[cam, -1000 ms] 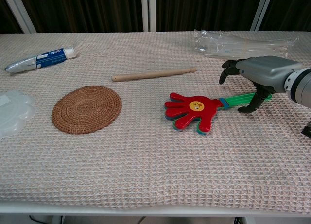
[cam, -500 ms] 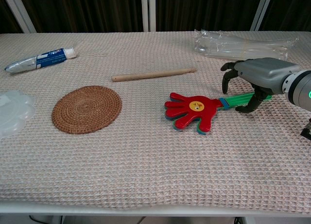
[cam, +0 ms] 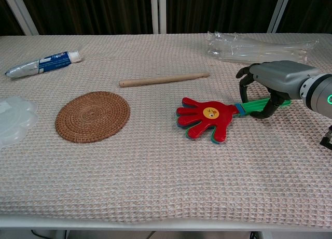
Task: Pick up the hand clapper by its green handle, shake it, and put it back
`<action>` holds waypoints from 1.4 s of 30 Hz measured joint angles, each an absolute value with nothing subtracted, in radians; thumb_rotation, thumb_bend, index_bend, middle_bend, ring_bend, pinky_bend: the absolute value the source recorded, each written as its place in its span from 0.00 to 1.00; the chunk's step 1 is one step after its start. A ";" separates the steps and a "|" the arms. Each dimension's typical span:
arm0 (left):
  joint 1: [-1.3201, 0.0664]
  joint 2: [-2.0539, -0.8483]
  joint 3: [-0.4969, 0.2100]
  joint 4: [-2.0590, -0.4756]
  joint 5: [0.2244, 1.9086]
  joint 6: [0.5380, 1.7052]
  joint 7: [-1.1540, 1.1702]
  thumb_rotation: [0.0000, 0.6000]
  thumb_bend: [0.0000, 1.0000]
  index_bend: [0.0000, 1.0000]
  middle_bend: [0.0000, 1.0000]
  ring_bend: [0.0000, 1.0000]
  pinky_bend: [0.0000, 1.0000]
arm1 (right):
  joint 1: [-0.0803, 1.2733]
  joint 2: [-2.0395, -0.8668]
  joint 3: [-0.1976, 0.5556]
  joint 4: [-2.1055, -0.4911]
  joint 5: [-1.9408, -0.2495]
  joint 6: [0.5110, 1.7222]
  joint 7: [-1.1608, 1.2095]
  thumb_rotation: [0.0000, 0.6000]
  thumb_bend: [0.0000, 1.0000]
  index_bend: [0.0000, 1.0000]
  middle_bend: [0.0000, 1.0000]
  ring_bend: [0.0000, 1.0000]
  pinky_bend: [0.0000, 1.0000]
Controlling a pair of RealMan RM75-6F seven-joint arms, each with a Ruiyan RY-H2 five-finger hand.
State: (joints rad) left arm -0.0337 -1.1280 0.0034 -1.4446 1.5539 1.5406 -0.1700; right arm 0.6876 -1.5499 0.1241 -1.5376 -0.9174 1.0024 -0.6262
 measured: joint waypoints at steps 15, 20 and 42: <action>-0.033 -1.127 0.005 -1.448 1.556 1.536 -0.193 1.00 0.13 0.04 0.04 0.00 0.02 | 0.658 -1.578 0.122 -1.522 -0.999 1.064 -0.527 1.00 0.37 0.84 0.42 0.19 0.31; -0.032 -1.130 0.005 -1.442 1.556 1.537 -0.207 1.00 0.13 0.04 0.04 0.00 0.02 | 0.637 -1.588 0.118 -1.503 -1.077 1.084 -0.431 1.00 0.39 0.85 0.50 0.34 0.46; -0.032 -1.133 0.000 -1.442 1.568 1.553 -0.233 1.00 0.13 0.04 0.04 0.00 0.02 | 0.579 -1.629 0.129 -1.416 -1.218 1.086 -0.156 1.00 0.48 0.80 0.72 0.70 0.87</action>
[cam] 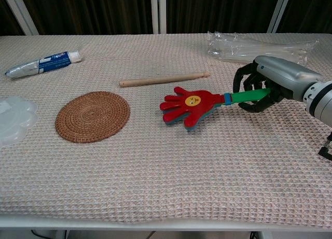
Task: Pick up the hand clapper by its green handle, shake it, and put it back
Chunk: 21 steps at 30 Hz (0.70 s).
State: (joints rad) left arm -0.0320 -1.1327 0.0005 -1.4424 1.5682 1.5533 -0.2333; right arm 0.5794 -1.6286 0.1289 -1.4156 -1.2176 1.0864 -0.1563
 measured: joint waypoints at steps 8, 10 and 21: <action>-0.031 -1.131 -0.001 -1.443 1.567 1.556 -0.240 1.00 0.13 0.04 0.04 0.00 0.03 | 0.573 -1.637 0.140 -1.400 -1.220 1.076 -0.128 1.00 0.48 0.80 0.75 0.76 0.94; -0.031 -1.132 -0.002 -1.442 1.566 1.556 -0.241 1.00 0.13 0.04 0.04 0.00 0.03 | 0.571 -1.638 0.143 -1.398 -1.220 1.073 -0.118 1.00 0.49 0.80 0.77 0.79 0.96; -0.031 -1.135 -0.001 -1.436 1.565 1.553 -0.247 1.00 0.13 0.04 0.04 0.00 0.03 | 0.564 -1.641 0.146 -1.391 -1.243 1.082 -0.115 1.00 0.59 0.91 0.92 0.98 1.00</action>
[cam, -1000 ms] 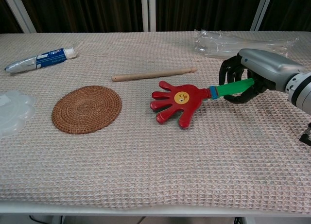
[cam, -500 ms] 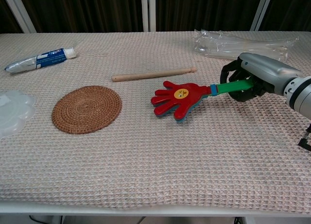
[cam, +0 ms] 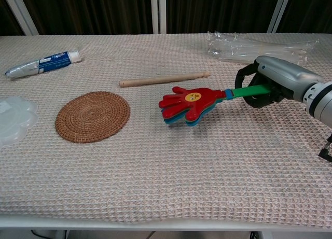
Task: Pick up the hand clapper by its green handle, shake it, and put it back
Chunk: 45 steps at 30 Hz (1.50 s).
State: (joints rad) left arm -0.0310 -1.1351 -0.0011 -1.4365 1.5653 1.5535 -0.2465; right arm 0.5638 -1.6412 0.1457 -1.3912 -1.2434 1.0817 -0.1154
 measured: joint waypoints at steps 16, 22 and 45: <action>-0.033 -1.135 0.000 -1.439 1.569 1.553 -0.252 1.00 0.13 0.04 0.04 0.00 0.03 | 0.552 -1.646 0.146 -1.369 -1.290 1.105 -0.086 1.00 1.00 1.00 1.00 1.00 1.00; -0.034 -1.134 0.001 -1.441 1.571 1.552 -0.262 1.00 0.12 0.04 0.04 0.00 0.03 | 0.551 -1.654 0.135 -1.333 -1.342 1.133 -0.101 1.00 1.00 1.00 1.00 1.00 1.00; -0.035 -1.132 0.001 -1.442 1.575 1.555 -0.261 1.00 0.12 0.04 0.04 0.00 0.03 | 0.533 -1.644 0.171 -1.375 -1.364 1.202 -0.086 1.00 1.00 1.00 1.00 1.00 1.00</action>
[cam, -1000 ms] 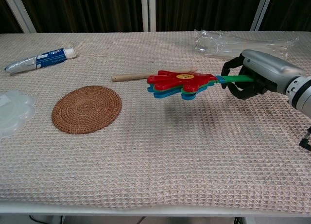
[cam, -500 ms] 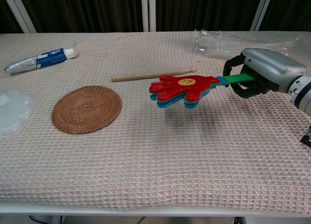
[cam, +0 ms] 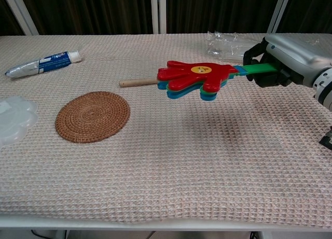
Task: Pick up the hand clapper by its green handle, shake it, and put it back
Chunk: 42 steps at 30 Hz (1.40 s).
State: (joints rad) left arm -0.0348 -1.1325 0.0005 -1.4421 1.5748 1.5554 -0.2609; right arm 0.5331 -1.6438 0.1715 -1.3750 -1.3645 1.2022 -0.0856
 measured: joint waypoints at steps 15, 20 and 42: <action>-0.038 -1.128 0.000 -1.446 1.576 1.555 -0.259 1.00 0.12 0.04 0.04 0.00 0.03 | 0.507 -1.622 0.294 -1.457 -1.289 1.247 0.149 1.00 1.00 1.00 1.00 1.00 1.00; -0.039 -1.128 0.001 -1.447 1.576 1.552 -0.259 1.00 0.12 0.04 0.04 0.00 0.03 | 0.496 -1.594 0.363 -1.534 -1.202 1.225 0.265 1.00 1.00 1.00 1.00 1.00 1.00; -0.040 -1.130 0.005 -1.444 1.574 1.543 -0.264 1.00 0.12 0.04 0.04 0.00 0.04 | 0.559 -1.517 0.289 -1.424 -1.365 1.243 -0.229 1.00 1.00 1.00 1.00 1.00 1.00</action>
